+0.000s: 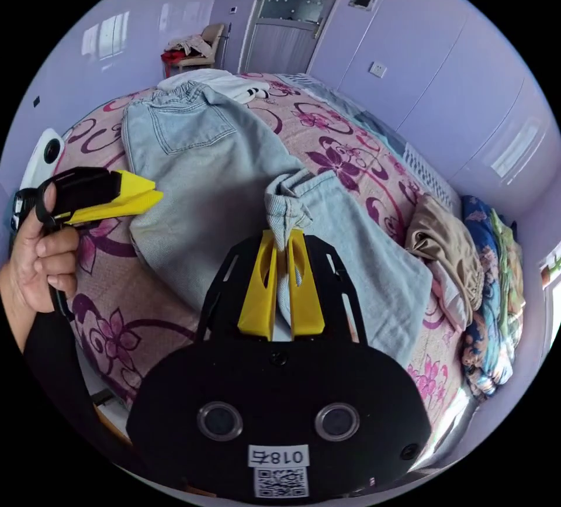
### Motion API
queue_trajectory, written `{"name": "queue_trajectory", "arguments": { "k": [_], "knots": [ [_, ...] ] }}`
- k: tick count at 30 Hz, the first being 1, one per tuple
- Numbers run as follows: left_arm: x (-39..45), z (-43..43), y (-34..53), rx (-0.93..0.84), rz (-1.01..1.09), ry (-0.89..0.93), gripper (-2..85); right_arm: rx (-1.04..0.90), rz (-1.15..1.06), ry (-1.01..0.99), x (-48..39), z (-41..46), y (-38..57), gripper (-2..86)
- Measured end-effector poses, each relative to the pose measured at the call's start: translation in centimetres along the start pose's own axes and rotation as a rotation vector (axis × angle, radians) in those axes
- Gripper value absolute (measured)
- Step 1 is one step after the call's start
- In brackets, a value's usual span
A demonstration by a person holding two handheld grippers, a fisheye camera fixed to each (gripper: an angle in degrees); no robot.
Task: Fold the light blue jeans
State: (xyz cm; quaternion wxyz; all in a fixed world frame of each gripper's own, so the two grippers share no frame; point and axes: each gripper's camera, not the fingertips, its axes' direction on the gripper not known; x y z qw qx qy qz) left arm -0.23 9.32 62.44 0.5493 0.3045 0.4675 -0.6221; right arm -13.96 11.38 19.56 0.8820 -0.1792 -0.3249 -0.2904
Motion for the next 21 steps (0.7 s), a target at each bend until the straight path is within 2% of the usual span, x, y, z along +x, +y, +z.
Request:
{"name": "queue_trajectory", "arguments": {
  "k": [6, 8, 9, 11, 15, 19, 21],
  "knots": [
    [-0.5, -0.3, -0.6, 0.005, 0.011, -0.036, 7.8, -0.102, -0.338, 0.081, -8.3, 2.4, 0.7, 7.2],
    [0.2, -0.7, -1.0, 0.012, 0.039, -0.051, 7.8, -0.031, -0.373, 0.12, -9.6, 1.4, 1.3, 7.1],
    [0.4, -0.7, -1.1, 0.01, 0.048, -0.052, 7.8, -0.001, -0.383, 0.071, -9.8, 0.4, 1.7, 6.7],
    [1.4, 0.1, -1.3, -0.024, 0.088, -0.044, 7.8, 0.06, -0.343, -0.002, -9.3, -1.2, 2.2, 5.6],
    [2.0, 3.1, -1.1, -0.112, 0.121, -0.014, 7.7, 0.196, -0.091, -0.095, -4.7, -2.5, 2.2, 4.5],
    [-0.4, 6.3, 0.2, -0.207, 0.019, -0.041, 7.5, 0.075, -0.086, -0.316, -2.5, 2.0, -0.5, 5.9],
    [-1.3, 6.0, 0.6, -0.182, -0.007, -0.072, 6.4, 0.012, -0.076, -0.365, -2.0, 4.3, -1.1, 6.8]
  ]
}}
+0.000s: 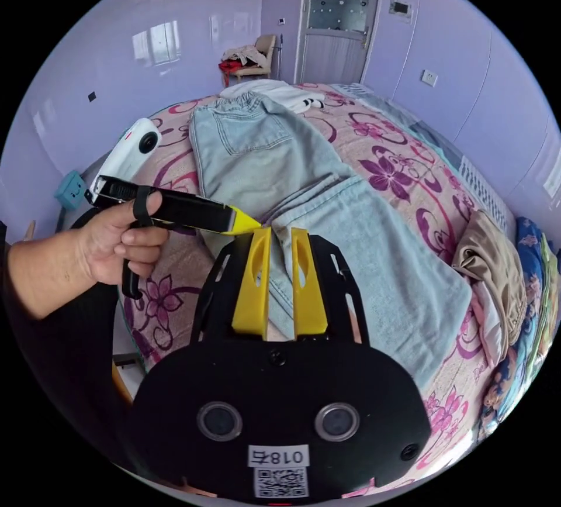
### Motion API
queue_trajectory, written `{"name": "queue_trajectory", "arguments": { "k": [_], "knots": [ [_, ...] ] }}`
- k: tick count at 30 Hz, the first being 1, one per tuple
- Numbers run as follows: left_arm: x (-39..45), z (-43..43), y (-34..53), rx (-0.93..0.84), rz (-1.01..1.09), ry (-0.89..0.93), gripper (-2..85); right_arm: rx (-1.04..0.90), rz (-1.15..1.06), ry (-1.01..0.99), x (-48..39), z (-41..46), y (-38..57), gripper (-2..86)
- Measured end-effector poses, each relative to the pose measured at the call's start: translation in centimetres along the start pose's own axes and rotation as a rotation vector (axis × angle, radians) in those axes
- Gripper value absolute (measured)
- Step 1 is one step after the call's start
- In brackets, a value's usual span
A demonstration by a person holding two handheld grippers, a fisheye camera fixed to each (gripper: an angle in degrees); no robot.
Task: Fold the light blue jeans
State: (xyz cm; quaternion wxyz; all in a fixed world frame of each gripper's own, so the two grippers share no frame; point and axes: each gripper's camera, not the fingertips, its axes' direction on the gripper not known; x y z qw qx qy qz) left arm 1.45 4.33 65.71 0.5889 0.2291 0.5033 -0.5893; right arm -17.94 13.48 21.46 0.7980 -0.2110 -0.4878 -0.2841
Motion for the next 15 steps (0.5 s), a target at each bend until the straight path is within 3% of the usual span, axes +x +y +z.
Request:
{"name": "queue_trajectory", "arguments": {
  "k": [5, 9, 15],
  "knots": [
    [-0.8, -1.7, 0.1, 0.046, -0.015, -0.018, 6.3, -0.075, 0.019, -0.094, 2.3, 3.0, -0.5, 4.8],
    [-1.7, -2.5, -0.1, 0.054, -0.031, 0.001, 6.4, 0.069, 0.081, -0.113, 4.1, -0.1, -0.2, 1.5],
    [-2.0, -3.1, -0.2, 0.079, -0.049, 0.011, 6.5, 0.016, -0.061, -0.105, 1.6, -0.3, 0.4, 1.3]
  ]
}}
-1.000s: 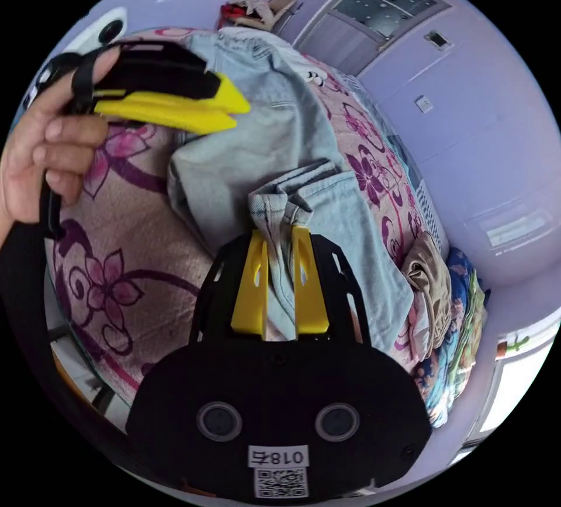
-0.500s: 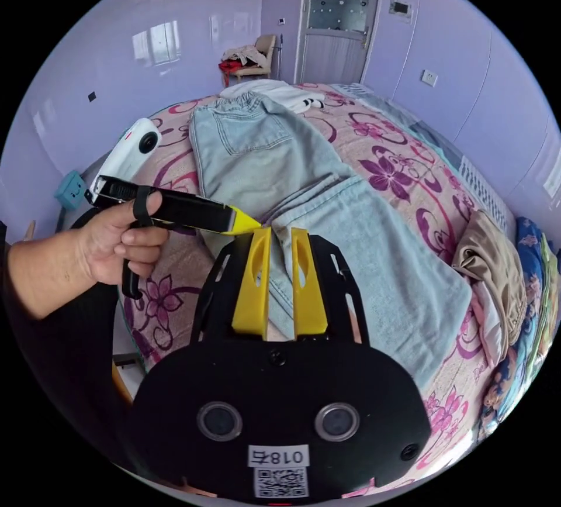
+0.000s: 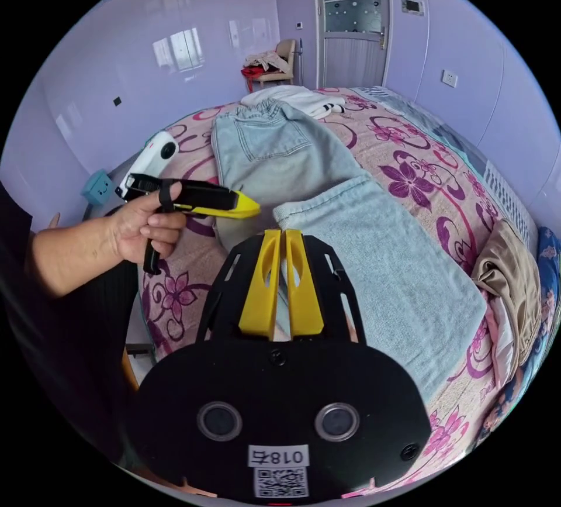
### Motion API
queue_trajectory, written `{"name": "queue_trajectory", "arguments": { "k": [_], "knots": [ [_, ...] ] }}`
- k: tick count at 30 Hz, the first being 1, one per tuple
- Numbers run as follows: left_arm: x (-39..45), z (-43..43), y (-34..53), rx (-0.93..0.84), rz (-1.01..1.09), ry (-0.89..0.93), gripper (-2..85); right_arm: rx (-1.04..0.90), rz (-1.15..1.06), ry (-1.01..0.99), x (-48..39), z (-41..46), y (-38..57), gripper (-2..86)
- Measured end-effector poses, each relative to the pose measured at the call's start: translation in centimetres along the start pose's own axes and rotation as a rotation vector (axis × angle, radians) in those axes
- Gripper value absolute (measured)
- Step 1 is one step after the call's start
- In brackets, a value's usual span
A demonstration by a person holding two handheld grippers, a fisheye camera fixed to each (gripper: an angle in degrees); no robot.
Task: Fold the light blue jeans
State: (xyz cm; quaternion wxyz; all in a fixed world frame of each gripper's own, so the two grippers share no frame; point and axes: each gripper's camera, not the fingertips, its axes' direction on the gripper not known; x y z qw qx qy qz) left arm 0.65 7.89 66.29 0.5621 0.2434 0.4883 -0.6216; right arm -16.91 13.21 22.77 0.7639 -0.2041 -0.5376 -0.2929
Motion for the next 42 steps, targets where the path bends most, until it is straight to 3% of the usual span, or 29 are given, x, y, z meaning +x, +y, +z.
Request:
{"name": "queue_trajectory", "arguments": {
  "k": [4, 9, 14, 18, 19, 22, 24, 27, 30, 32, 34, 37, 42],
  "knots": [
    [1.8, -1.3, -0.5, 0.053, 0.036, -0.048, 7.0, -0.02, 0.0, -0.019, -0.2, 1.3, 1.2, 3.4],
    [7.4, 0.0, -4.1, 0.031, 0.237, -0.145, 7.3, -0.036, -0.037, -0.065, -0.7, -1.5, 1.6, 7.6],
    [9.3, 7.5, -9.6, -0.136, 0.333, -0.194, 7.7, 0.177, 0.256, 0.22, 3.4, -8.8, 7.1, 2.2],
    [6.0, 12.4, -12.5, -0.284, 0.219, -0.343, 6.8, -0.057, 0.581, 0.272, 9.5, -8.7, 13.8, 0.5],
    [4.9, 12.7, -12.8, -0.294, 0.169, -0.362, 5.3, -0.18, 0.568, 0.269, 9.8, -7.3, 15.0, 0.3],
    [4.2, 11.2, -12.8, -0.277, 0.12, -0.266, 6.8, -0.172, 0.5, 0.363, 8.1, -7.6, 15.2, 0.0],
    [5.2, 8.5, -11.9, -0.223, 0.153, -0.143, 8.9, -0.147, 0.491, 0.418, 7.3, -8.4, 14.8, -0.1],
    [6.4, -1.1, -8.8, 0.052, 0.196, 0.052, 11.2, 0.011, 0.521, 0.406, 6.0, -11.3, 15.0, -0.2],
    [5.0, -13.4, -3.6, 0.46, 0.195, -0.021, 11.4, 0.058, 0.535, 0.369, 4.9, -13.2, 15.7, -0.2],
    [3.0, -21.2, -0.2, 0.718, 0.137, -0.187, 11.8, 0.056, 0.541, 0.352, 4.2, -14.0, 16.1, -0.1],
    [1.2, -25.1, 0.8, 0.81, 0.062, -0.312, 12.7, 0.052, 0.545, 0.323, 3.0, -15.1, 16.6, -0.1],
    [-1.8, -28.3, -0.9, 0.791, -0.044, -0.438, 14.8, 0.039, 0.533, 0.328, 1.4, -16.7, 16.7, -0.1],
    [-5.8, -28.4, -5.2, 0.595, -0.194, -0.524, 18.8, 0.062, 0.548, 0.34, -0.4, -19.8, 17.2, -0.2]
  ]
}}
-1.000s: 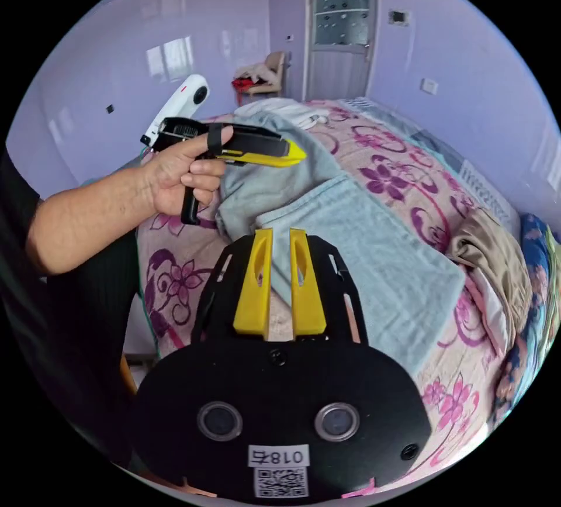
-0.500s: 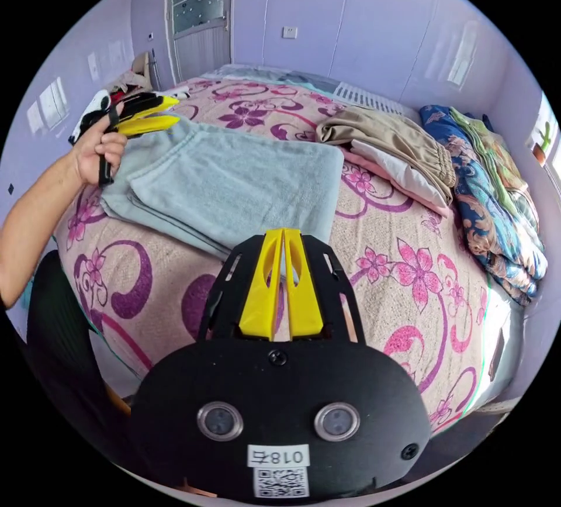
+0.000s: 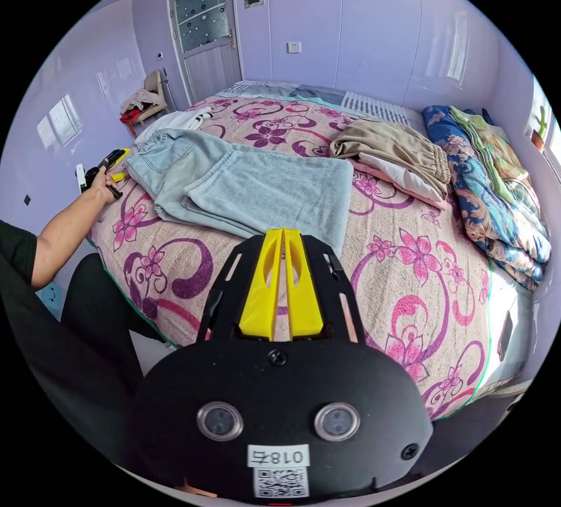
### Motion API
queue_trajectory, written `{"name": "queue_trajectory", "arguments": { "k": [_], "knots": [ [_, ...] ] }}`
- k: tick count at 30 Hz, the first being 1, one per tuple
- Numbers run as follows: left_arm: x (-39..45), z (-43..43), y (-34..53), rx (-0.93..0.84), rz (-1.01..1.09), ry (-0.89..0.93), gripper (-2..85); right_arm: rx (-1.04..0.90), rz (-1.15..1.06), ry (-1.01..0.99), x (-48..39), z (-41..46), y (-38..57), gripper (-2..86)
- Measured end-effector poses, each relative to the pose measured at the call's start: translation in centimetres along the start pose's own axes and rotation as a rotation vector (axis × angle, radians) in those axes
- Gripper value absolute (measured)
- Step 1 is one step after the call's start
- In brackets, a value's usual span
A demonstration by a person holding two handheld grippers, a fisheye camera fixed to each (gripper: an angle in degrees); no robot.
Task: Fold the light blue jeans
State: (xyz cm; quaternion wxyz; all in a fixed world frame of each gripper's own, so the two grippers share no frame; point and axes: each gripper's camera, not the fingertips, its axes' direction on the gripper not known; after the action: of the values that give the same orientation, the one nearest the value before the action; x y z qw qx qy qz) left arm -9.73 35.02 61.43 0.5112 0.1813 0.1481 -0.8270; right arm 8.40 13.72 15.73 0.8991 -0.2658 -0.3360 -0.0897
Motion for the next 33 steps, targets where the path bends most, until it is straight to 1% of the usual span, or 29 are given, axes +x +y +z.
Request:
{"name": "queue_trajectory", "arguments": {
  "k": [1, 4, 5, 7, 9, 11, 13, 15, 18, 20, 21, 23, 24, 26, 27, 29, 30, 31, 32, 33],
  "knots": [
    [0.4, -0.1, -0.3, -0.017, 0.019, -0.032, 18.1, 0.006, 0.014, -0.007, 0.2, -0.8, 0.2, -0.2],
    [1.6, -0.6, -0.6, -0.076, 0.065, 0.017, 13.6, 0.021, 0.038, -0.002, 0.8, -2.3, 0.7, -0.1],
    [2.3, -1.1, -0.5, -0.079, 0.095, -0.025, 13.0, 0.022, 0.041, -0.003, 0.9, -2.6, 0.8, -0.1],
    [2.7, -1.4, -0.5, -0.107, 0.097, -0.053, 11.9, 0.025, 0.067, -0.022, 1.5, -3.4, 1.1, -0.1],
    [2.1, -2.0, -0.8, -0.12, 0.061, 0.005, 9.8, 0.046, 0.088, -0.048, 1.9, -4.2, 1.3, -0.1],
    [0.2, -3.1, -1.0, -0.109, -0.056, 0.2, 6.8, 0.064, 0.104, -0.065, 2.2, -5.0, 1.5, -0.1],
    [0.8, -4.4, -0.8, -0.089, -0.045, 0.273, 5.9, 0.091, 0.106, -0.063, 2.4, -6.2, 1.8, -0.1],
    [3.4, -5.9, -0.3, -0.075, 0.037, 0.318, 5.4, 0.111, 0.107, -0.057, 2.6, -7.0, 2.2, -0.1],
    [9.5, -8.4, 1.5, -0.051, 0.168, 0.375, 5.1, 0.147, 0.126, -0.067, 3.4, -8.4, 3.0, -0.1],
    [15.6, -10.1, 4.0, -0.045, 0.276, 0.418, 4.9, 0.17, 0.154, -0.086, 4.3, -9.1, 3.6, -0.1],
    [17.4, -10.4, 4.8, -0.047, 0.311, 0.427, 4.8, 0.189, 0.174, -0.098, 5.0, -9.7, 4.1, -0.1],
    [24.9, -10.9, 9.1, -0.072, 0.466, 0.448, 4.7, 0.216, 0.199, -0.106, 6.0, -10.6, 5.0, -0.1],
    [26.8, -10.9, 10.5, -0.08, 0.504, 0.452, 4.7, 0.229, 0.215, -0.102, 6.7, -11.1, 5.7, -0.1],
    [33.8, -10.3, 17.4, -0.119, 0.66, 0.453, 4.7, 0.245, 0.244, -0.094, 7.9, -12.0, 6.7, -0.1],
    [35.3, -10.1, 19.4, -0.124, 0.697, 0.442, 4.8, 0.255, 0.264, -0.088, 8.8, -12.6, 7.4, -0.1],
    [40.2, -8.4, 28.5, -0.125, 0.864, 0.353, 4.8, 0.271, 0.299, -0.078, 10.1, -13.5, 8.5, -0.1],
    [41.1, -7.7, 31.1, -0.123, 0.921, 0.319, 4.8, 0.279, 0.322, -0.073, 11.0, -14.1, 9.2, -0.1],
    [42.3, -5.8, 35.9, -0.154, 1.008, 0.266, 4.9, 0.284, 0.345, -0.066, 11.7, -14.5, 9.9, -0.2],
    [42.8, -3.6, 40.2, -0.238, 1.08, 0.22, 4.8, 0.285, 0.355, -0.063, 12.1, -14.8, 10.2, -0.2],
    [42.8, -2.5, 42.0, -0.286, 1.111, 0.195, 4.8, 0.288, 0.372, -0.053, 12.7, -15.3, 10.7, -0.2]
  ]
}}
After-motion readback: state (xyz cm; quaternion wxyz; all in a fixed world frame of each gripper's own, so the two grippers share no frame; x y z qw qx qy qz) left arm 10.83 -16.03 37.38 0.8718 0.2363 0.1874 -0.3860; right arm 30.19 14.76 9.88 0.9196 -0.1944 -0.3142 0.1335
